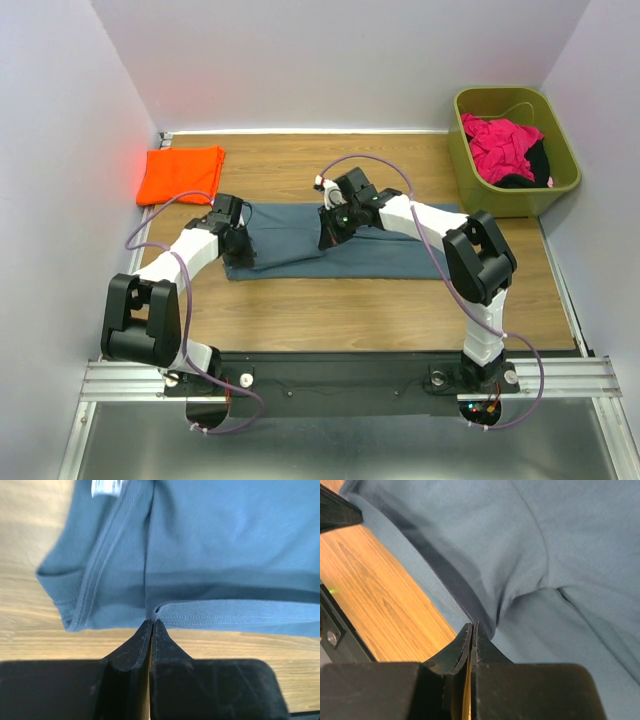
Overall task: Fold and stack the t-shirts
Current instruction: Fold the tshirt
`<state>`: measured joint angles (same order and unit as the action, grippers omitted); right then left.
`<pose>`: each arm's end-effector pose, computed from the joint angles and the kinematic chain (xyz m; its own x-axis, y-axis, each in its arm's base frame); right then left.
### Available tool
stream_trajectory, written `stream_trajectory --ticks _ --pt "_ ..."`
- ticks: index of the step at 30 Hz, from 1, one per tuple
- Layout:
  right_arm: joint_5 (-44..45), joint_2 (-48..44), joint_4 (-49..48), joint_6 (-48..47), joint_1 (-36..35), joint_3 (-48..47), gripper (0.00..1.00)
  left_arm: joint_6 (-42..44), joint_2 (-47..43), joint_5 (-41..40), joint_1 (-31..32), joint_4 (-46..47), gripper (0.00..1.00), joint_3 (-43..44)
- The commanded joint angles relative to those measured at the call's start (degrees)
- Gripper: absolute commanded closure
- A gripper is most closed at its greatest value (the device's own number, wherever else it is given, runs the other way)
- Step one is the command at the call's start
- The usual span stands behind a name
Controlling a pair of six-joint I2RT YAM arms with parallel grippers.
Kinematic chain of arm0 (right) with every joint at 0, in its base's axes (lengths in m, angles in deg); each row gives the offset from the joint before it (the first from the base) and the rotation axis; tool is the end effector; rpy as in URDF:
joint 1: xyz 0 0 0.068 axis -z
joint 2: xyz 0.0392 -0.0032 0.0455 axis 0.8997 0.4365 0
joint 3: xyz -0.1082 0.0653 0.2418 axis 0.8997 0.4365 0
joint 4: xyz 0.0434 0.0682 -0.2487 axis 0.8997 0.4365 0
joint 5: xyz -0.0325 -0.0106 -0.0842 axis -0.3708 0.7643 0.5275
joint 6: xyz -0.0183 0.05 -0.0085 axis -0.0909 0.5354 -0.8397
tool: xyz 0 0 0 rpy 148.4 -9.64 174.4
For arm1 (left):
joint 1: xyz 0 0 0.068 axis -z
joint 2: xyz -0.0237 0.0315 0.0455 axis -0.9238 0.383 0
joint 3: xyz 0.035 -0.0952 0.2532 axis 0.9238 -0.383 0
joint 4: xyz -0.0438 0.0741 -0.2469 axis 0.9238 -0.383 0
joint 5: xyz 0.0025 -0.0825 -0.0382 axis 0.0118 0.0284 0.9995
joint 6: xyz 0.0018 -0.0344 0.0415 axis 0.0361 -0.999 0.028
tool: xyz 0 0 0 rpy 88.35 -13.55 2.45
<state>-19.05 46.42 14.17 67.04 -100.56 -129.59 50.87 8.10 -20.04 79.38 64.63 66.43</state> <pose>0.3342 0.2673 0.2012 -0.7481 -0.3849 -0.5405 -0.6457 0.6101 0.4592 0.2694 -0.0596 0.1953 -0.8627 -0.2462 -0.4417 -0.1287 0.9516 -0.2790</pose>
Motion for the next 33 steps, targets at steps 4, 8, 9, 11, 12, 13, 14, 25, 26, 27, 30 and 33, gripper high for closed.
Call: stream_trajectory --ticks 4,8,9,11,12,13,14,25,26,27,30,33 --pt "1.33 1.95 0.99 -0.49 0.06 -3.65 0.98 3.13 1.36 -4.01 -0.04 -1.71 0.93 5.53" --pt "3.00 2.21 0.99 0.30 0.32 -3.74 0.98 4.54 3.29 -4.10 -0.04 -0.74 0.93 6.94" --pt "3.35 2.39 0.99 0.47 0.50 -3.74 0.98 5.15 3.56 -5.75 -0.04 -0.56 0.93 7.29" --pt "4.32 2.21 0.99 0.91 0.59 -3.66 0.98 5.85 4.26 -6.73 -0.04 0.22 0.93 8.26" --pt "4.67 2.12 0.99 1.09 0.67 -3.66 0.98 6.55 4.53 -6.99 -0.04 0.49 0.92 8.61" --pt "4.94 2.21 0.99 1.09 0.76 -3.57 0.98 6.65 4.62 -7.87 -0.04 0.84 0.92 8.96" --pt "5.55 2.04 0.90 1.26 0.76 -3.65 0.98 6.91 5.05 -8.75 -0.04 1.37 0.92 9.58" --pt "8.45 4.23 0.99 0.74 0.76 -7.17 0.94 6.39 8.13 -9.81 0.84 4.10 0.90 8.53" --pt "8.72 4.76 0.99 0.74 0.76 -7.35 0.94 6.21 8.13 -9.98 0.84 4.18 0.90 8.18" --pt "9.24 4.93 0.99 0.65 0.76 -7.52 0.93 6.03 8.13 -10.16 0.84 4.36 0.90 7.83" --pt "9.86 5.72 0.99 0.48 0.76 -8.22 0.92 5.24 8.05 -10.86 0.93 4.36 0.90 6.51" --pt "10.12 6.51 0.99 0.12 0.68 -9.37 0.92 4.36 8.13 -10.95 0.93 4.53 0.90 5.54"
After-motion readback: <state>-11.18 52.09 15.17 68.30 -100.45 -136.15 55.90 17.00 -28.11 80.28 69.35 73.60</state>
